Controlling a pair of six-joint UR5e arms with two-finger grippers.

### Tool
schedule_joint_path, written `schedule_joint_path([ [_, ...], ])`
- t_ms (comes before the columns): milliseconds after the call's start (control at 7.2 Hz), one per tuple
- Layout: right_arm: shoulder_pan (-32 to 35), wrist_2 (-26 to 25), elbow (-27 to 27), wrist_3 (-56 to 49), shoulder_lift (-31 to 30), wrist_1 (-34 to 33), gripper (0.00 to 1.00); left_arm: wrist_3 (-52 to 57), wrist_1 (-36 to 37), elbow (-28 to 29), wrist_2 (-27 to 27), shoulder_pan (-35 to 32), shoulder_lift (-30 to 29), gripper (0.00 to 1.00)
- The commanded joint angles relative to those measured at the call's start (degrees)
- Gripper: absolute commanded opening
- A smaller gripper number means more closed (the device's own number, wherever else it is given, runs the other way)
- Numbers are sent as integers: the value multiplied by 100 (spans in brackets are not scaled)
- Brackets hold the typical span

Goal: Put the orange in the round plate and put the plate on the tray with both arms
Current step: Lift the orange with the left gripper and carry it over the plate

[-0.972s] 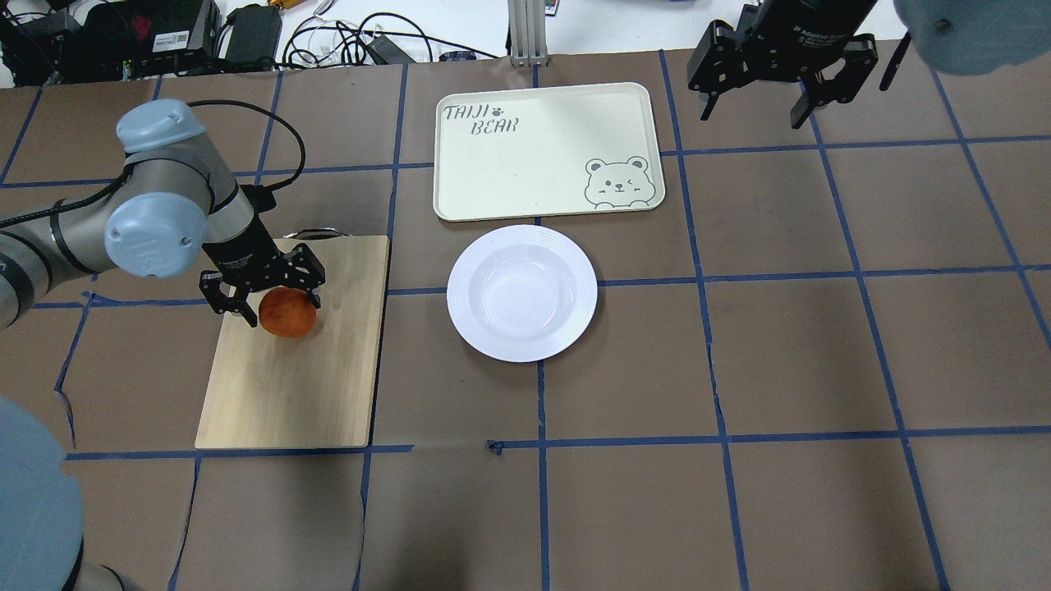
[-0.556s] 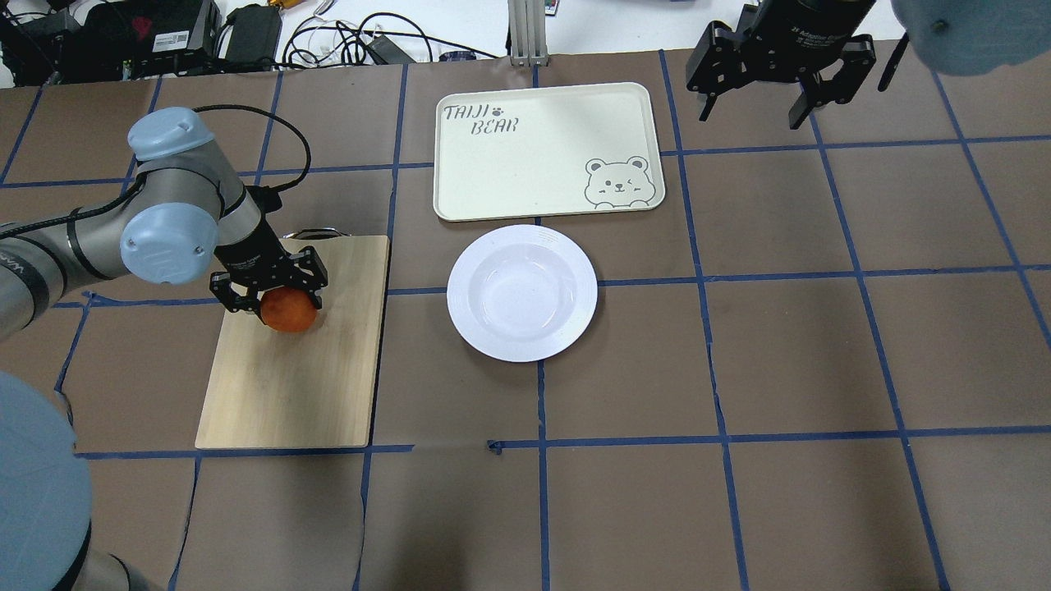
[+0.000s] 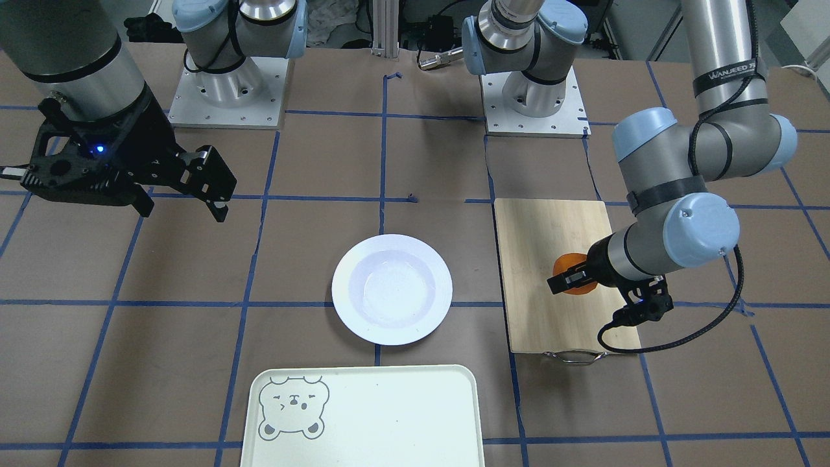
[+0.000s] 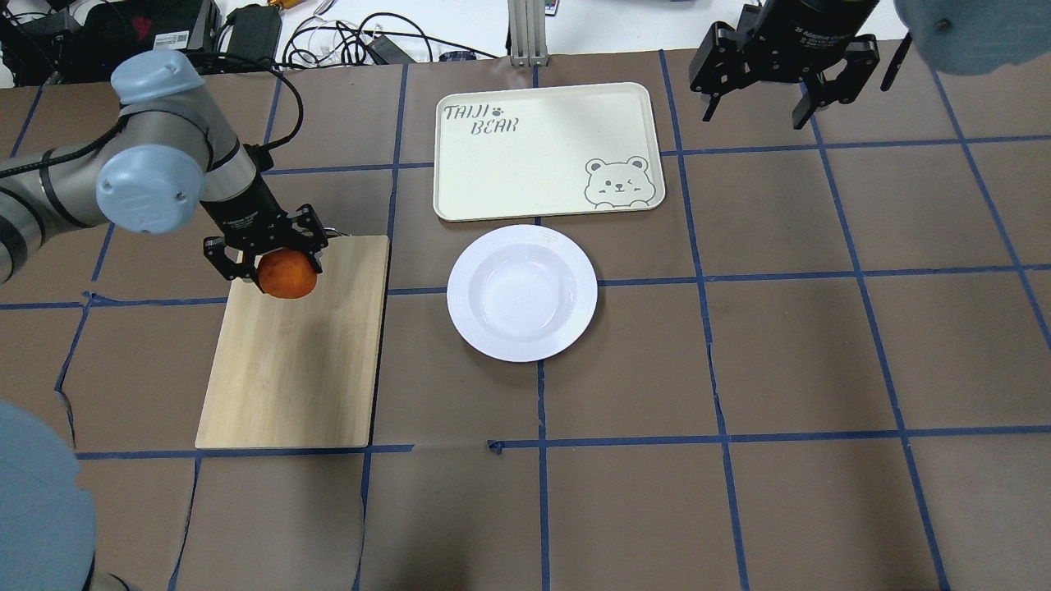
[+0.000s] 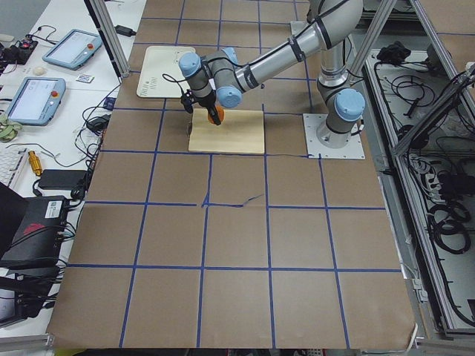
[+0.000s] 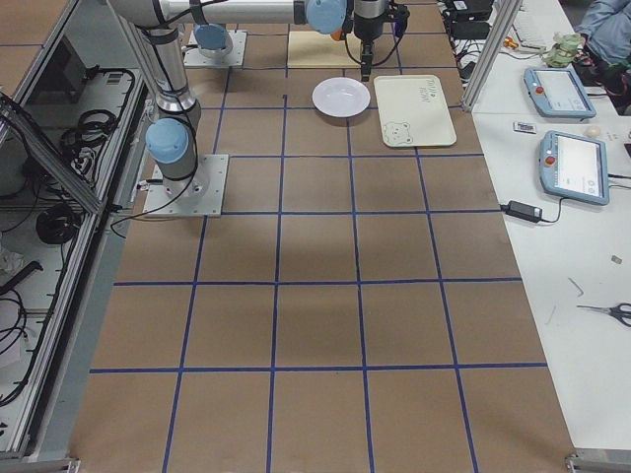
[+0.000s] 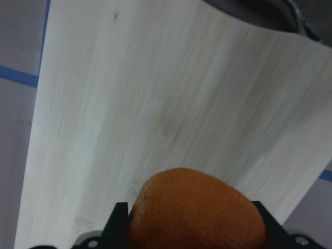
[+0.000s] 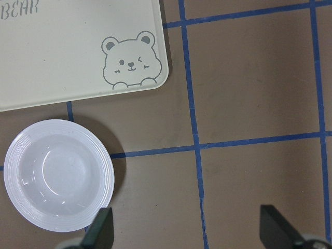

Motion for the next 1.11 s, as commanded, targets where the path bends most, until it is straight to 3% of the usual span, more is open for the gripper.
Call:
schedule_joint_path([
  [0,27,26,3,32,3,16,100,-1397,55,445,-895,-696,-99,0],
  [417,0,-27,-5,41,-23,16,100,-2437,925,393,-1337,-1699,-476,0],
  [694,-78,-79,3,-20,-5,25,100,-2607,1311,244,-1444,-2061,-661,30],
  [833,-26,-27,12,41,-23,68,100,-2616,1357,174,-1444,-2149,-775,51],
  [972,-86,-9,3,-11,21,43,100,-2616,1506,156,-1427,-2333,-784,99],
])
